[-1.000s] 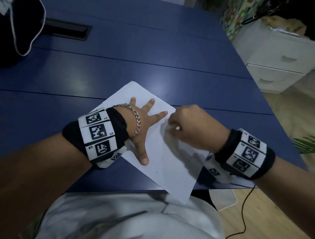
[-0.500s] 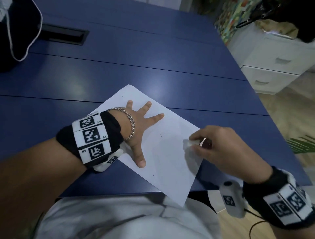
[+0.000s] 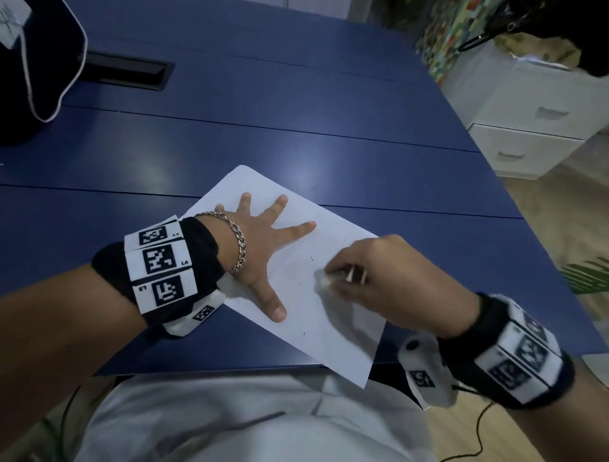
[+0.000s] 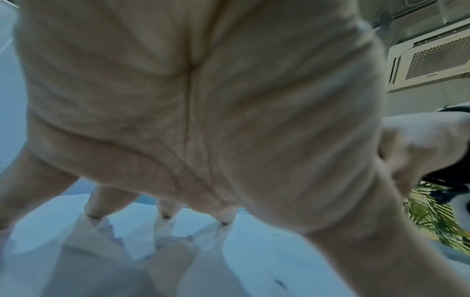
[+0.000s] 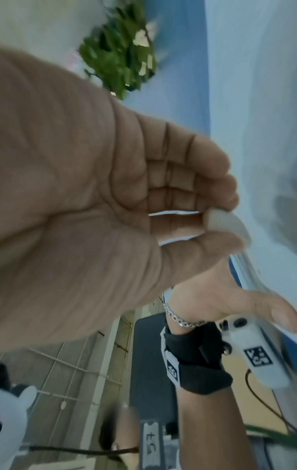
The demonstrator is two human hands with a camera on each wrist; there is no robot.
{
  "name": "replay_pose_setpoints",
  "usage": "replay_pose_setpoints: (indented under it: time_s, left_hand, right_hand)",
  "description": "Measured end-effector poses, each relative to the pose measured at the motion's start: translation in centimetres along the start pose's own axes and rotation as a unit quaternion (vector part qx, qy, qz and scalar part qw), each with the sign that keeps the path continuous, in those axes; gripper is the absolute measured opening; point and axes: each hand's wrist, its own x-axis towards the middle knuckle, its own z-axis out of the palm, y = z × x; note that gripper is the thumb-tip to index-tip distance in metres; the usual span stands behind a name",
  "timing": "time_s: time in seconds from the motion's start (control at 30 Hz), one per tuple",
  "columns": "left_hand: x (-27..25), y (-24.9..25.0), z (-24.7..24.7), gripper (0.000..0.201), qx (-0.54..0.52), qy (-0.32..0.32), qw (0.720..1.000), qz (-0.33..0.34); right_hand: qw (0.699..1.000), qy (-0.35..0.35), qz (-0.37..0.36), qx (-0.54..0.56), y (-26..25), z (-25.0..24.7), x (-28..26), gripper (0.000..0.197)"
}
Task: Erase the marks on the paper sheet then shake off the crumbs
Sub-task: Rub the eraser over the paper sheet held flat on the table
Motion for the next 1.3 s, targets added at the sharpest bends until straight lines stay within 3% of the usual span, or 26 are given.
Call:
replay_pose_setpoints:
  time_s: [0.23,0.4,0.6,0.77,0.93,1.1,1.3]
  left_hand:
    - [0.0,-0.1,-0.1,0.16,-0.002,-0.009,1.0,-0.003]
    - [0.4,0.0,0.0,0.161,-0.001,-0.008,1.0,-0.005]
    - [0.6,-0.2,0.0,0.162,-0.008,-0.015,1.0,-0.003]
    - [0.6,0.1,-0.1,0.162,0.001,-0.016,1.0,-0.007]
    - [0.6,-0.2,0.0,0.162,-0.003,-0.018,1.0,-0.006]
    - [0.2,0.4,-0.3,0.162,0.006,-0.02,1.0,-0.01]
    - [0.0,0.2,-0.3,0.163,0.005,-0.018,1.0,-0.007]
  right_hand:
    - [0.998,0.034,-0.02,-0.044,0.0,0.1,5.5,0.009]
    - [0.984,-0.114,-0.127,-0.055,-1.5,-0.3,4.3,0.014]
    - [0.995,-0.003,-0.092,-0.041,-0.1,-0.5,6.2,0.009]
    - [0.976,-0.13,-0.166,-0.055,-1.6,-0.5,5.0,0.01]
    - [0.989,-0.037,-0.128,-0.058,-0.4,-0.4,6.2,0.009]
    - [0.965,-0.154,-0.205,-0.059,-2.0,0.1,3.7,0.011]
    - [0.985,-0.042,-0.153,-0.073,-0.4,-0.5,5.3,0.011]
